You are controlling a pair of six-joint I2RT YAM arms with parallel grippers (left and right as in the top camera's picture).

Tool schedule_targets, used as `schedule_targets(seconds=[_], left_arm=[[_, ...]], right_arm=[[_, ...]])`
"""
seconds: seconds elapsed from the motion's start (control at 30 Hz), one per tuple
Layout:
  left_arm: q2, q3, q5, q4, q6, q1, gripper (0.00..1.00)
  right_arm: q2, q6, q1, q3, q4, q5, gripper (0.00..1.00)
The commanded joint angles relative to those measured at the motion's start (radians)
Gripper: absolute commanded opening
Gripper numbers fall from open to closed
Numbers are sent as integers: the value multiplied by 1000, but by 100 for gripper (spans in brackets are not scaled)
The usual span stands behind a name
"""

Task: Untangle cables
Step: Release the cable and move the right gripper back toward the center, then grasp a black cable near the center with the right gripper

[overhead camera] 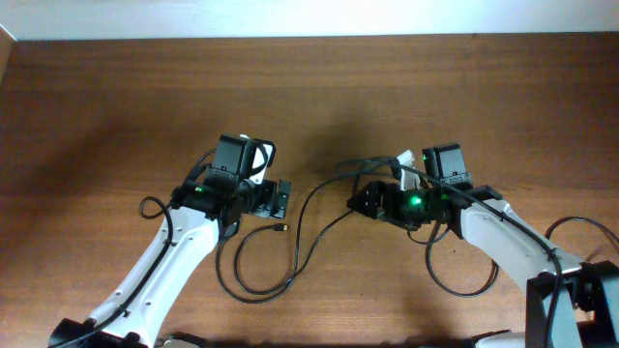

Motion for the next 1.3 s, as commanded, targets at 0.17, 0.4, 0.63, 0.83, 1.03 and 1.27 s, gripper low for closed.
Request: schedule_targets(seconds=[0.17, 0.4, 0.63, 0.83, 1.03, 1.27], left_arm=[[4, 11, 11, -1, -10, 3, 99], [4, 11, 11, -1, -10, 3, 99], [4, 11, 11, -1, -10, 3, 99], [4, 11, 11, -1, -10, 3, 99], [4, 11, 11, -1, -10, 3, 99], [4, 11, 11, -1, -10, 3, 99]], right_arm=[[6, 317, 122, 14, 8, 184, 99], [6, 509, 251, 14, 40, 369, 65], [6, 509, 309, 14, 51, 419, 7], [-5, 459, 309, 14, 6, 368, 4], [-168, 459, 309, 14, -98, 417, 4], [-579, 372, 309, 29, -315, 546, 4]])
